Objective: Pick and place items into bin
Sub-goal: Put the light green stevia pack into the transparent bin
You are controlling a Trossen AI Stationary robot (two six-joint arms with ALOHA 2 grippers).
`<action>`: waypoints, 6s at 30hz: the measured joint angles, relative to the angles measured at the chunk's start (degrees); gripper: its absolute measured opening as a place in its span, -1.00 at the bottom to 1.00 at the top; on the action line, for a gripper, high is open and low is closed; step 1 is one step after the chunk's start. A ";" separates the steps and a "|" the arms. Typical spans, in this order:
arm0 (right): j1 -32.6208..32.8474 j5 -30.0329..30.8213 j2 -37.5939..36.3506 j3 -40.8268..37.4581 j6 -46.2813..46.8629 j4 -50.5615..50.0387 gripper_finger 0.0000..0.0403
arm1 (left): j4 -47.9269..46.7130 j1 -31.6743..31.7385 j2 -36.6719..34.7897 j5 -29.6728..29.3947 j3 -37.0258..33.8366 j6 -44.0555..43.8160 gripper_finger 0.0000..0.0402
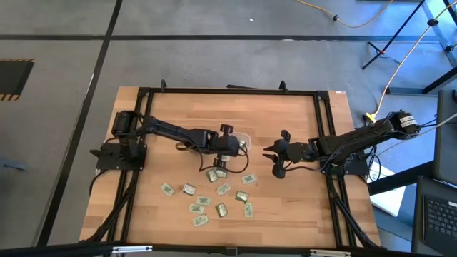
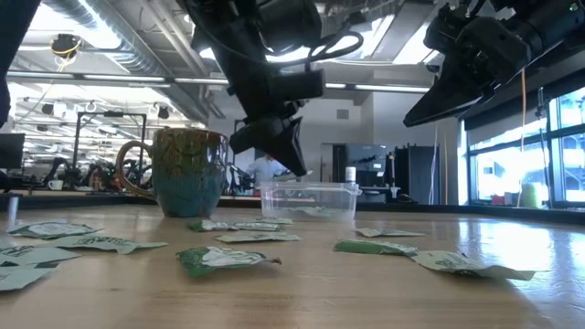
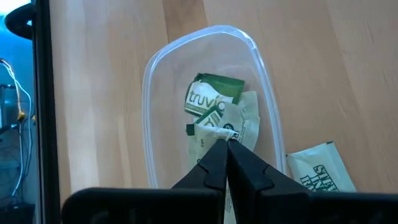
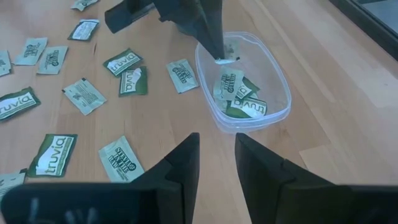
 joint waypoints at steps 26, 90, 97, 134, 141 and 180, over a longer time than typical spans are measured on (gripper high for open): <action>0.00 0.00 0.00 0.00 -0.02 -0.06 -0.47 | -3.81 -1.05 -0.31 1.89 0.39 3.93 -0.77; -0.04 0.00 0.00 -0.02 0.16 -0.39 -0.47 | -9.49 -3.00 5.19 7.37 0.72 32.87 -0.69; -0.04 0.00 0.00 -0.02 0.13 -0.37 -0.47 | -9.13 -3.94 7.80 3.58 1.03 33.06 -0.71; -0.04 0.00 0.00 -0.02 0.40 0.13 -0.47 | -1.69 -10.56 8.15 12.78 0.74 25.02 -0.71; 0.57 -4.45 0.95 -0.02 0.09 2.94 -0.47 | -1.12 -10.67 8.20 13.74 0.72 23.98 -0.71; 1.63 -9.23 42.30 9.46 -4.40 32.60 -0.48 | 2.12 -11.63 8.37 8.26 0.63 25.44 -0.71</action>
